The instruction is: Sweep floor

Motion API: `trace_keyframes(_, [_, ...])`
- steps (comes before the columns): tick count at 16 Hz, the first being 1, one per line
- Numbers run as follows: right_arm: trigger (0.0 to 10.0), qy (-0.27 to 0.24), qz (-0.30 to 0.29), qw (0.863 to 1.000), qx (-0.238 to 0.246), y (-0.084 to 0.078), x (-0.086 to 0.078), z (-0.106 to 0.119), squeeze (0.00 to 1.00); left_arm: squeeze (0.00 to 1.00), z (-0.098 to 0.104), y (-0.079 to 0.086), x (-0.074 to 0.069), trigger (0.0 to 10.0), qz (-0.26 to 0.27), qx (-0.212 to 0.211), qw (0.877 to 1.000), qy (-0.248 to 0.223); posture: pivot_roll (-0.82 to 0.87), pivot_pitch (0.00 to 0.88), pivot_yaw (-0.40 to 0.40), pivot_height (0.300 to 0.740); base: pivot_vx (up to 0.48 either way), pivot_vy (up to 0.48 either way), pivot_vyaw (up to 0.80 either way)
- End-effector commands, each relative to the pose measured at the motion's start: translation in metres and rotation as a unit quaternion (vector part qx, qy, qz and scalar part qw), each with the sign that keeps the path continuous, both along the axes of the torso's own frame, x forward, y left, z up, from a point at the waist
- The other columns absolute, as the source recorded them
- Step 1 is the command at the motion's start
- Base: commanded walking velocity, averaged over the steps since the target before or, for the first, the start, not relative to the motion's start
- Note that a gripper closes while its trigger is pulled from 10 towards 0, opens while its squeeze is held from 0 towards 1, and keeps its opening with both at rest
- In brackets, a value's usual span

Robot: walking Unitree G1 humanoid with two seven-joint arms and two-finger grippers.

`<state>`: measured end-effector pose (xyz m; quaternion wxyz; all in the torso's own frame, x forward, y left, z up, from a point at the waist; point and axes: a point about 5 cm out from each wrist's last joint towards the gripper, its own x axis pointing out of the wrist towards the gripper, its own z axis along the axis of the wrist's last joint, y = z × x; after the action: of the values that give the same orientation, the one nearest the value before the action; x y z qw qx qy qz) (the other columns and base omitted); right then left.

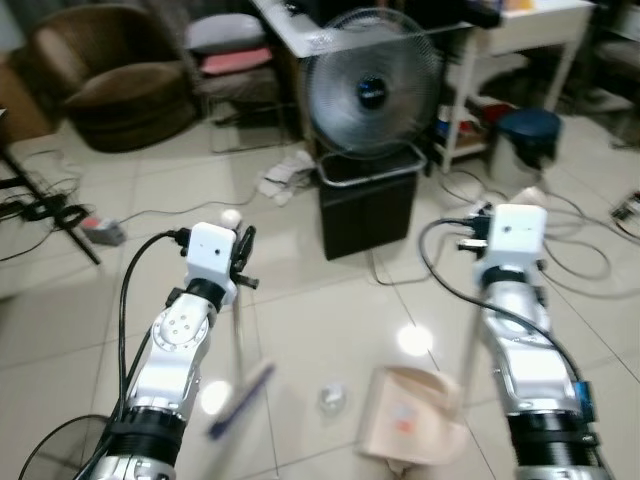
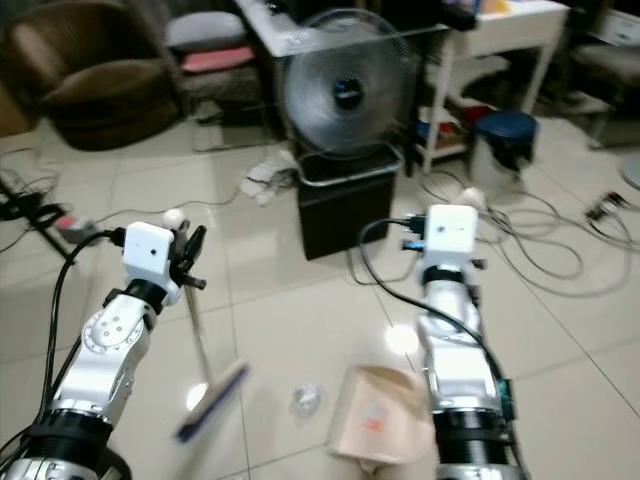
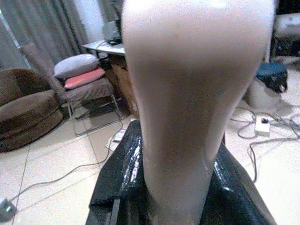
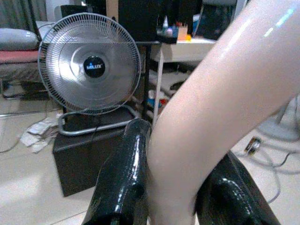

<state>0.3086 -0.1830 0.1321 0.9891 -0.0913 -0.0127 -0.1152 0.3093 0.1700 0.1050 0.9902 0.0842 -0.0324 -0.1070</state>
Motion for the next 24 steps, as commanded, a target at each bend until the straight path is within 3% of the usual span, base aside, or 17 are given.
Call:
trace_keyframes(1, [10.0,-0.022,0.019,1.000,0.006,0.013,0.004,0.009,0.00,0.00,0.007,0.009,0.003,10.0,0.013,0.013,1.000,-0.015,-0.04,0.008,0.068,0.740,0.296,0.000,0.00])
trace_keyframes(16, [10.0,-0.014,0.023,1.000,0.005,0.013,0.006,0.002,0.00,0.00,0.011,0.012,0.003,10.0,0.016,0.015,0.999,-0.023,-0.01,0.007,0.059,0.740,0.326,0.000,0.00])
trace_keyframes(24, [10.0,-0.044,0.004,0.999,-0.031,0.000,0.008,0.002,0.00,0.00,0.007,0.013,-0.002,10.0,0.004,0.022,1.000,-0.015,0.01,0.077,0.065,0.740,0.329,0.000,0.00])
